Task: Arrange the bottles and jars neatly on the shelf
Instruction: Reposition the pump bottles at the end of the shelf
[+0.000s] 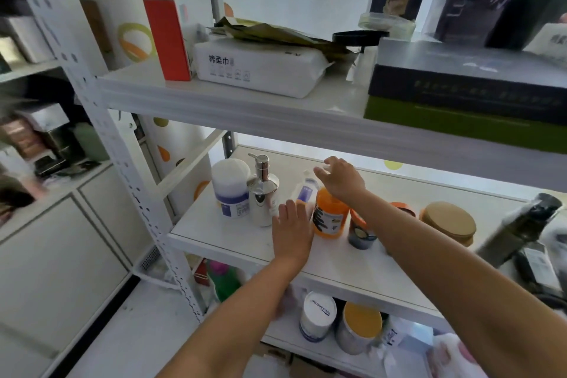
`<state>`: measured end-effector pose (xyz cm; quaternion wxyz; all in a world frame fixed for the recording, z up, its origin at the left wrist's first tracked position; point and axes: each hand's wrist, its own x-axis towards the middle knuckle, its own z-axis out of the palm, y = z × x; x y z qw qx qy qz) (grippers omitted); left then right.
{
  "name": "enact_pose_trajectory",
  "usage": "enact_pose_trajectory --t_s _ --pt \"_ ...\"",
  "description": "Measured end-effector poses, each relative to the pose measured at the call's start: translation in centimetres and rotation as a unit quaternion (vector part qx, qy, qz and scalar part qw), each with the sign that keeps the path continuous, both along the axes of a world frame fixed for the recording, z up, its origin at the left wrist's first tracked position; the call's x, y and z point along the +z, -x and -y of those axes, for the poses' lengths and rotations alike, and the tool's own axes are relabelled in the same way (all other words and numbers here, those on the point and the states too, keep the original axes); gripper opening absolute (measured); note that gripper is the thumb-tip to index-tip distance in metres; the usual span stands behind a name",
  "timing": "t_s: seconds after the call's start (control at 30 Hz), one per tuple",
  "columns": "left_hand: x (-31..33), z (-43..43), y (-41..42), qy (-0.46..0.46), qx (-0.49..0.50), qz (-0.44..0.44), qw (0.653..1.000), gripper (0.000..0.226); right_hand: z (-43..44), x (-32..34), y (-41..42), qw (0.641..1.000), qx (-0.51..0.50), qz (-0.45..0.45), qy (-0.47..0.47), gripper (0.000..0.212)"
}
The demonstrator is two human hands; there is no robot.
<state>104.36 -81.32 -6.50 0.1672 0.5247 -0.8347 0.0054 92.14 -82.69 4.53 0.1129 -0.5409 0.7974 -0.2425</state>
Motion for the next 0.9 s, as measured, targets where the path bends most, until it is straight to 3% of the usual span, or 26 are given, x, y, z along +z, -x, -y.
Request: enact_pose_trajectory --t_s 0.1,0.3,0.43,0.53,0.63,0.77,0.9 --pt "0.4 -0.1 0.2 -0.047 0.057 -0.002 0.997 0.061 -0.1 0.1 0.1 1.0 0.002 -0.029 0.006 0.049" --pt "0.3 -2.7 -0.5 -0.062 0.084 -0.058 0.993 0.048 0.3 0.7 0.0 0.995 0.053 -0.088 0.01 0.05" --pt "1.7 -3.7 -1.4 -0.173 0.151 -0.067 0.971 0.079 0.6 1.0 -0.7 0.988 0.089 -0.129 0.009 0.05" --pt "2.2 -2.9 -1.7 -0.256 0.195 -0.111 0.94 0.088 0.7 1.5 -1.8 0.975 0.143 -0.168 -0.009 0.051" --pt "2.4 -2.5 -2.1 -0.298 0.189 -0.129 0.927 0.084 1.0 2.1 -3.3 0.964 0.203 -0.17 -0.034 0.058" --pt "2.2 -3.1 -3.2 -0.285 0.171 -0.114 0.936 0.081 2.9 2.8 -5.8 0.967 0.226 -0.11 -0.051 0.079" --pt "1.9 -3.5 -5.0 -0.279 0.126 -0.1 0.947 0.079 5.1 2.9 -8.1 0.967 0.213 -0.111 -0.083 0.068"
